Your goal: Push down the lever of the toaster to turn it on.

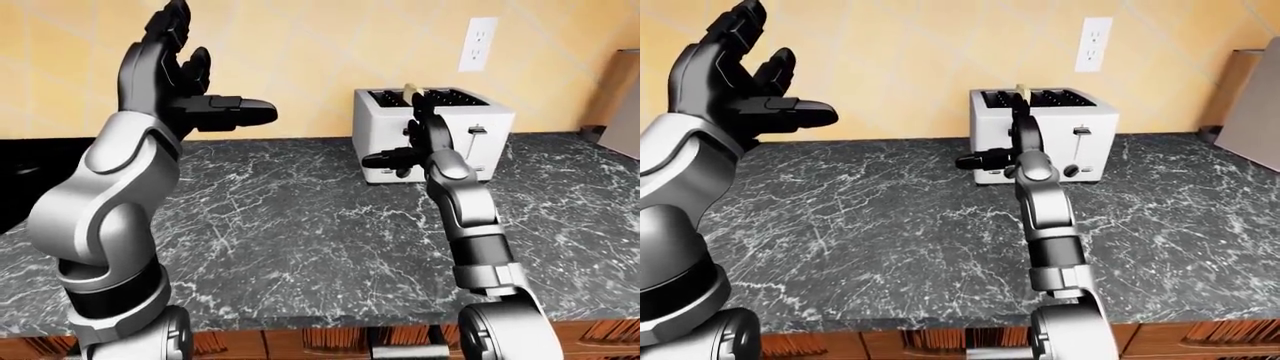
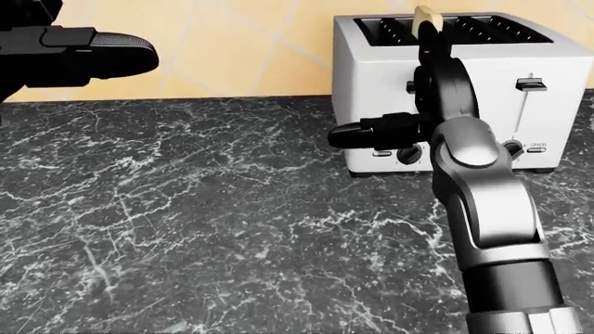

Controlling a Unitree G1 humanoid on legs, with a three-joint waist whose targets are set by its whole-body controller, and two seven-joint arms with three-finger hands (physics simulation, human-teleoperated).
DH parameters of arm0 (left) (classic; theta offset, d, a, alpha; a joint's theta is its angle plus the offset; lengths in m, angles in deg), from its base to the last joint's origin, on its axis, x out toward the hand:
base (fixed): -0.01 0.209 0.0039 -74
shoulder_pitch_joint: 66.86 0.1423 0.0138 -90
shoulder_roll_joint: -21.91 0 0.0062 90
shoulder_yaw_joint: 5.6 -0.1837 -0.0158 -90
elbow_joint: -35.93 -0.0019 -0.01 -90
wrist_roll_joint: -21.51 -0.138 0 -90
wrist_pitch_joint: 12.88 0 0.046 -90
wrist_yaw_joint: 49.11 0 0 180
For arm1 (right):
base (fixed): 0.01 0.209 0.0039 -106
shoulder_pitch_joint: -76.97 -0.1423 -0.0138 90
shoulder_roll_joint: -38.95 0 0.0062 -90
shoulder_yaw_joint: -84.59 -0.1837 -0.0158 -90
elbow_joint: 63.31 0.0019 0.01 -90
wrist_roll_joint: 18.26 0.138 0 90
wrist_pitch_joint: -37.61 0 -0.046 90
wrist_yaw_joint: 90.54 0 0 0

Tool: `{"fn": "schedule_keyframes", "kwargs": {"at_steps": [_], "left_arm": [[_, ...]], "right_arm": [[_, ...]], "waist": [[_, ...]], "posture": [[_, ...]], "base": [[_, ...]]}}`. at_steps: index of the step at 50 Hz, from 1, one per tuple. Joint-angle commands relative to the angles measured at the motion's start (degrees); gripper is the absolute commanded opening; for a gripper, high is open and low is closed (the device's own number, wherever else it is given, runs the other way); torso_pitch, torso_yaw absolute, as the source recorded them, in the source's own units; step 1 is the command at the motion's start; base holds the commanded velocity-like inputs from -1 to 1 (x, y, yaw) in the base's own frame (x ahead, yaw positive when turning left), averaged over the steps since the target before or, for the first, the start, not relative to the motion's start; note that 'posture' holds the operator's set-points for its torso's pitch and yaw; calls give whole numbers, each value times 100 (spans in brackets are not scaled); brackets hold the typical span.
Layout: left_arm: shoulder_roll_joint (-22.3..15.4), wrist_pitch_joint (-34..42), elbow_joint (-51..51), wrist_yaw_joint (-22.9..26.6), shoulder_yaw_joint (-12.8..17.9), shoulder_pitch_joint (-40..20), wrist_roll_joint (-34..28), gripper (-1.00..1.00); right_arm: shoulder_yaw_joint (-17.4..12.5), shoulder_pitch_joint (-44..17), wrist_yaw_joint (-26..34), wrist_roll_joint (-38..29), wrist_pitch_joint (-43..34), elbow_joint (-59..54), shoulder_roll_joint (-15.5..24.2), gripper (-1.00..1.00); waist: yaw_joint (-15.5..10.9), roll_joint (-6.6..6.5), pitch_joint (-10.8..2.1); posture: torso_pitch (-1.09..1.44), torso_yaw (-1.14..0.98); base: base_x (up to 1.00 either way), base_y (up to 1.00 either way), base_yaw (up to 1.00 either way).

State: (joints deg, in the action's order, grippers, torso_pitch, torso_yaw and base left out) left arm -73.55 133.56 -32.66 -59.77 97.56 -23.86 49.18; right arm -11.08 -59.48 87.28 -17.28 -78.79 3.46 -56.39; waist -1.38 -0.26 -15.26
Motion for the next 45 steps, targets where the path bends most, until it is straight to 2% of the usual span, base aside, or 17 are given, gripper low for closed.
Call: {"fn": "schedule_keyframes", "kwargs": {"at_steps": [1, 22, 31, 45], "left_arm": [[-55, -144, 110, -7, 53, -186, 1, 100], [-57, -202, 73, 4, 39, -166, -1, 100], [-65, -172, 92, -5, 46, -173, 5, 100], [-55, -212, 58, 22, 38, -164, -27, 100]], "right_arm": [[-76, -130, -78, -17, -5, -12, 69, 100], [-78, -204, -117, 24, -143, -352, 157, 100], [-105, -472, -140, -53, -221, -885, 211, 100], [-140, -516, -269, 116, -182, -1289, 216, 100]], "waist": [[0, -27, -20], [-23, -8, -12], [-22, -9, 3], [-63, 1, 21]], "posture": [[-39, 0], [-39, 0], [-39, 0], [-39, 0]], "base": [[0, 0, 0], [0, 0, 0], [0, 0, 0], [0, 0, 0]]}}
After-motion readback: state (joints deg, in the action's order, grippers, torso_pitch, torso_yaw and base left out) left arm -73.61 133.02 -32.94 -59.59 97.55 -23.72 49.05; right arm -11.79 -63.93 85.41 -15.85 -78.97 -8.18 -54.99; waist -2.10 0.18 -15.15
